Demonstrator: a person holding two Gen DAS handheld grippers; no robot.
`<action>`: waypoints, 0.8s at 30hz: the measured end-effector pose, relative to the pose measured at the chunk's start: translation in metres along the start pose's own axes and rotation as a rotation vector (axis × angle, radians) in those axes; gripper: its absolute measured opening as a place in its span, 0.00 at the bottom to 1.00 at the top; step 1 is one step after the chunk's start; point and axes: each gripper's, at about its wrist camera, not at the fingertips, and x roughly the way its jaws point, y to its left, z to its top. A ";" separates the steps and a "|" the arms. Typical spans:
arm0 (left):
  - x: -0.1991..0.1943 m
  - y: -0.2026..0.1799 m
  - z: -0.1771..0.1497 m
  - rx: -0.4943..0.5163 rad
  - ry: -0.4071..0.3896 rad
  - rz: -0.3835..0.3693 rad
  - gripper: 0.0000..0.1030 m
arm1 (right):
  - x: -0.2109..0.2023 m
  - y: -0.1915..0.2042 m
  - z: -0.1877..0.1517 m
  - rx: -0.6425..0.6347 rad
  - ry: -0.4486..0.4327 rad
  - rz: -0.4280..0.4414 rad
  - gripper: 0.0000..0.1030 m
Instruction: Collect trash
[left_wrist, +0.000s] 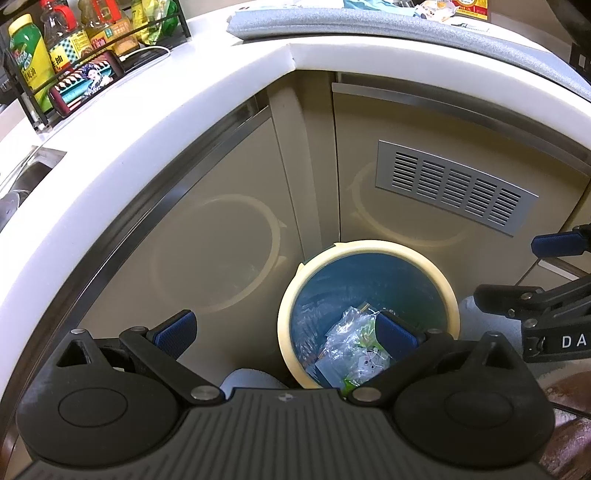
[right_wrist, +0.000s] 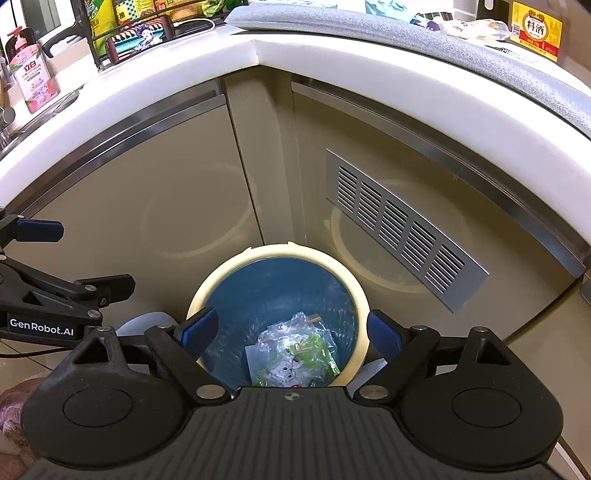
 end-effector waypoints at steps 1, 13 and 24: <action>0.000 0.000 0.000 -0.001 -0.001 0.002 1.00 | 0.000 0.000 0.000 0.001 0.000 0.001 0.86; -0.002 0.005 0.003 -0.009 -0.019 0.022 1.00 | -0.005 -0.001 0.003 -0.015 -0.039 0.005 0.86; -0.011 0.019 0.016 -0.040 -0.047 0.021 1.00 | -0.042 -0.007 0.039 -0.012 -0.183 0.144 0.87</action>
